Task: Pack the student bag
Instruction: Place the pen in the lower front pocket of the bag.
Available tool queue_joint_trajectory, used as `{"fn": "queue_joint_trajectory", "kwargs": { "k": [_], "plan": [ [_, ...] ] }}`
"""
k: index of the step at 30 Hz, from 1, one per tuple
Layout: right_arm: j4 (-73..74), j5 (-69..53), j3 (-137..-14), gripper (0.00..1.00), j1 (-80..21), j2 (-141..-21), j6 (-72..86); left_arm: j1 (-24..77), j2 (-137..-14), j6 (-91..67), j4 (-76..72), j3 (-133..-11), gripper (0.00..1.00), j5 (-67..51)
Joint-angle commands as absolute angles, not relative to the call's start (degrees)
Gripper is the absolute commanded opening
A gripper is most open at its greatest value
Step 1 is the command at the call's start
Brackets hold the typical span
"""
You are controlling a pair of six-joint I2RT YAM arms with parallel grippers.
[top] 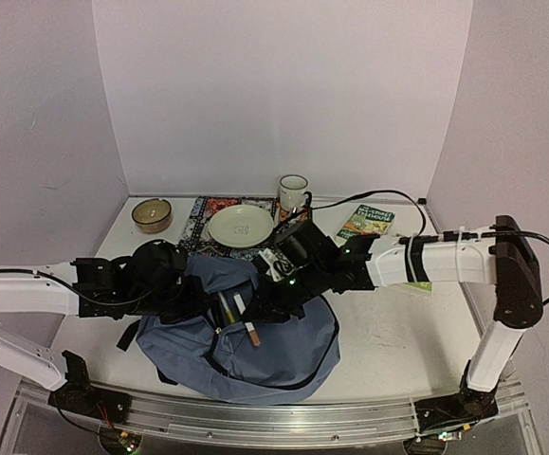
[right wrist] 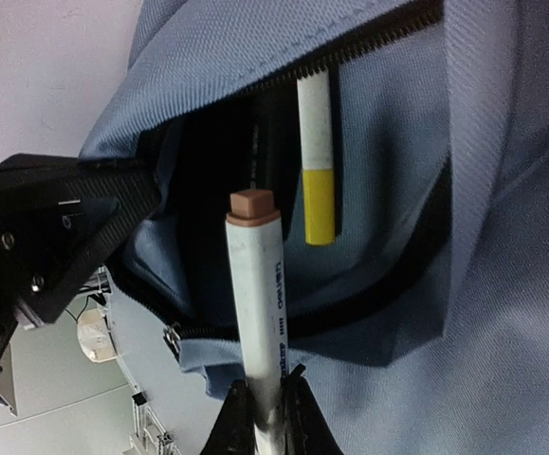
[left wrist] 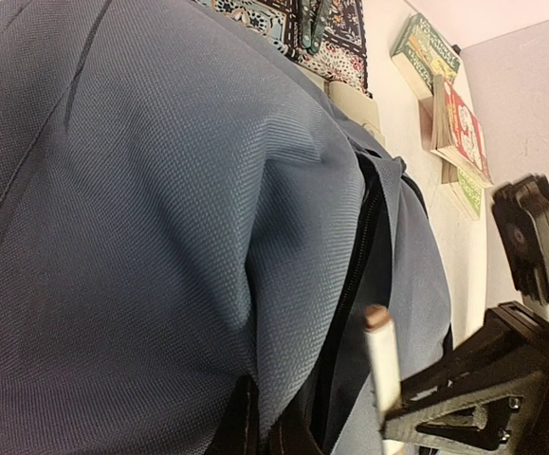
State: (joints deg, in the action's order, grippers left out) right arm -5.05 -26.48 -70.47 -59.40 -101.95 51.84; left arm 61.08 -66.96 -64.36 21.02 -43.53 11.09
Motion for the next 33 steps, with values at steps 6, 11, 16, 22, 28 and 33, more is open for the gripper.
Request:
{"fn": "queue_joint_trajectory", "kwargs": {
  "k": [6, 11, 16, 22, 28, 33],
  "plan": [
    [-8.27, -29.03, -80.41, 0.00, -59.25, -110.99, 55.85, 61.17, -67.16, -63.54, 15.82, -46.73, 0.00, 7.95],
    [-10.01, -24.57, -81.01, 0.00, -58.47, -112.02, 59.72, 61.26, -66.82, -64.23, 14.46, -45.67, 0.00, 6.02],
    [-14.54, -17.96, -79.09, 0.00, -58.32, -110.54, 64.25, 61.46, -66.99, -64.70, 12.80, -44.90, 0.00, 3.90],
    [-18.07, -11.72, -77.65, 0.00, -58.30, -109.78, 67.28, 61.88, -68.34, -65.22, 10.07, -44.75, 0.00, 1.55],
    [-19.28, -12.74, -78.75, 0.04, -58.39, -112.02, 65.25, 62.04, -69.78, -65.62, 8.66, -45.21, 0.00, 1.26],
    [-19.29, -12.30, -76.07, 0.18, -58.41, -109.62, 62.45, 62.07, -69.64, -66.97, 7.60, -43.81, 0.00, 2.77]
  ]
}}
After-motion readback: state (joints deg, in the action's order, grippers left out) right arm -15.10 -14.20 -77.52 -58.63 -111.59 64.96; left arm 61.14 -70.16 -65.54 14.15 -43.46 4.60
